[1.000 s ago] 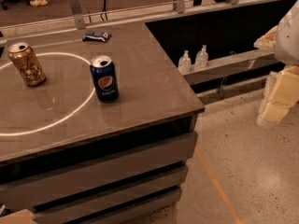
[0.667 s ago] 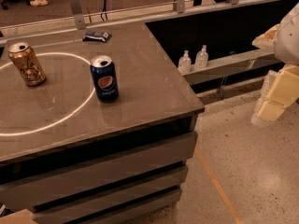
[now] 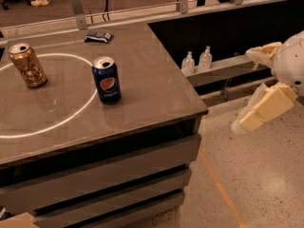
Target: Move orange can near rxbar blueberry
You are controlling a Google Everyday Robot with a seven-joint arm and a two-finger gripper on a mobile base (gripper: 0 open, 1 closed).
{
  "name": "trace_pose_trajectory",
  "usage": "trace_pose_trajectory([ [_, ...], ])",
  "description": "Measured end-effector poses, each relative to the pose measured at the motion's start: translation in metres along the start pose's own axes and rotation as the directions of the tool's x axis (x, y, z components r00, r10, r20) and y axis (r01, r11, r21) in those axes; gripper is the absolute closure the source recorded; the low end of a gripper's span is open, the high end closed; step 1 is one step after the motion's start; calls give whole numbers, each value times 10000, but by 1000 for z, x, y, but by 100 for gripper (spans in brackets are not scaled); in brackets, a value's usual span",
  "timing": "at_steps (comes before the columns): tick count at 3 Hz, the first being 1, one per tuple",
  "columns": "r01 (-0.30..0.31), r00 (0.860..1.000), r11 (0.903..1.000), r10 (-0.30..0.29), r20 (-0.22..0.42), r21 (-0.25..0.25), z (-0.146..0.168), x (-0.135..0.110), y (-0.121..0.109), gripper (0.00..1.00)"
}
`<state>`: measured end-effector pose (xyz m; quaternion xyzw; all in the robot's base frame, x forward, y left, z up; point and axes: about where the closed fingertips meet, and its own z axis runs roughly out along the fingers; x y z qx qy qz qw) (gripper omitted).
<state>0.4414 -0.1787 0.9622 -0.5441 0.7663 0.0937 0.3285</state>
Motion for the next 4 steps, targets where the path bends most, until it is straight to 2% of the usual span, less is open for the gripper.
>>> trace_pose_trajectory([
  [1, -143, 9822, 9994, 200, 1869, -320, 32, -6, 13, 0],
  [2, -78, 9543, 9981, 258, 2977, -616, 34, -32, 23, 0],
  [3, -133, 9544, 9980, 313, 2970, -625, 33, -32, 23, 0],
  [4, -302, 9370, 9969, 534, 3454, -721, 41, -42, 30, 0],
])
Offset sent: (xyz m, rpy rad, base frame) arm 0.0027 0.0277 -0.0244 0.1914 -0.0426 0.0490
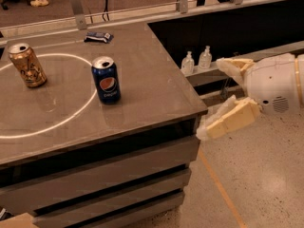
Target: Move orange can near rxbar blueberry
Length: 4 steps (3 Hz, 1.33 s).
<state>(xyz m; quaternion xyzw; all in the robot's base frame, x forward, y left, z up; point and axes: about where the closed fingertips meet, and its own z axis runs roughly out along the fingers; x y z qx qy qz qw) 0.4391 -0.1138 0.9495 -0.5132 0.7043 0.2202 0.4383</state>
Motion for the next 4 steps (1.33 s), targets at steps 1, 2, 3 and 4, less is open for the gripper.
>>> trace_pose_trajectory([
  [1, -352, 9902, 9984, 409, 1334, -443, 31, -12, 18, 0],
  [2, -247, 9581, 9897, 636, 2794, -1408, 66, -37, 40, 0],
  [3, 202, 9167, 9747, 709, 3933, -2228, 98, -59, 61, 0],
  [4, 513, 8900, 9622, 774, 4493, -2674, 135, -68, 74, 0],
])
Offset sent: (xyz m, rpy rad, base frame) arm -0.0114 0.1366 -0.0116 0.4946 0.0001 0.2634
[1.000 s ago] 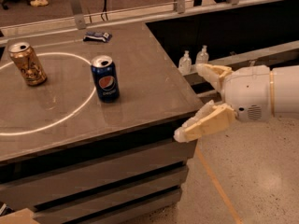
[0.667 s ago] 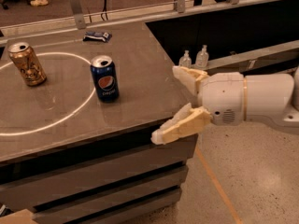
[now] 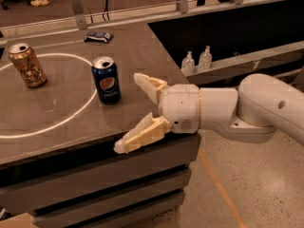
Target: Move orange can near rxbar blueberry
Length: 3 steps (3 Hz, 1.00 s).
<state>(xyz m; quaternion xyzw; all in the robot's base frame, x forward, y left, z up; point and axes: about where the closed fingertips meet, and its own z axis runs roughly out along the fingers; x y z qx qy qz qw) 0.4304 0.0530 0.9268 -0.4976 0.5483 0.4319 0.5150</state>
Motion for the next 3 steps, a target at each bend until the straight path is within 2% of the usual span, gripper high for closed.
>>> trace_pose_trajectory([
  [1, 0, 9987, 9993, 20, 513, -385, 41, 10, -2, 0],
  [2, 28, 9974, 9991, 3, 727, -421, 47, 7, 1, 0],
  [3, 103, 9911, 9965, 8, 1332, -828, 67, -3, 10, 0],
])
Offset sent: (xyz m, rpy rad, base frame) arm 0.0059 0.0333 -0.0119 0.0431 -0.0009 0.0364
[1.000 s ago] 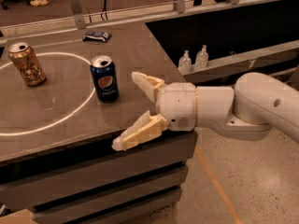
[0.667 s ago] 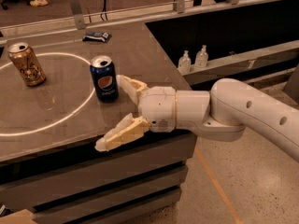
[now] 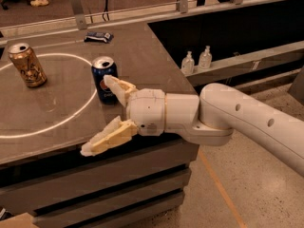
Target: Move orange can near rxbar blueberry
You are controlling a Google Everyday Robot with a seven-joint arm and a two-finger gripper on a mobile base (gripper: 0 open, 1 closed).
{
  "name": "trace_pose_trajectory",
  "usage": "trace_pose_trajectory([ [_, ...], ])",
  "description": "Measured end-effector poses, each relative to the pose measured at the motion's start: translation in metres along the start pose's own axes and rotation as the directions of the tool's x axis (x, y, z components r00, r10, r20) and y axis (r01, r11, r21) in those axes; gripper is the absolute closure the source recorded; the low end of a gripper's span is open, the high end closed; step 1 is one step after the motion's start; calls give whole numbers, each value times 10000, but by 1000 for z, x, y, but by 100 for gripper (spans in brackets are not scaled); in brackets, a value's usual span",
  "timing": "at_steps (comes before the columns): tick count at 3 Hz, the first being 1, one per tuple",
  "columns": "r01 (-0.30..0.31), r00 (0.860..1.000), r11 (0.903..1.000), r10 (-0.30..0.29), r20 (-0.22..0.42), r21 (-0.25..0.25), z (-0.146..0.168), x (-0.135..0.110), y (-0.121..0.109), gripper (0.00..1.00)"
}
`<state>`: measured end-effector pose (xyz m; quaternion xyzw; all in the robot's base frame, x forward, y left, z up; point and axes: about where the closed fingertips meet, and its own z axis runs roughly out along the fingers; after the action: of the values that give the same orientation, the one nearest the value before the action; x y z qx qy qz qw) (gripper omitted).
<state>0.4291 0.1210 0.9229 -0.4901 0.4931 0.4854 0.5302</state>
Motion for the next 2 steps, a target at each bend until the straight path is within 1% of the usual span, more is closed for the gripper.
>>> trace_pose_trajectory([
  [1, -90, 9984, 9978, 126, 548, -658, 32, -2, 8, 0],
  [2, -108, 9991, 9901, 163, 386, -1402, 65, -6, 13, 0],
])
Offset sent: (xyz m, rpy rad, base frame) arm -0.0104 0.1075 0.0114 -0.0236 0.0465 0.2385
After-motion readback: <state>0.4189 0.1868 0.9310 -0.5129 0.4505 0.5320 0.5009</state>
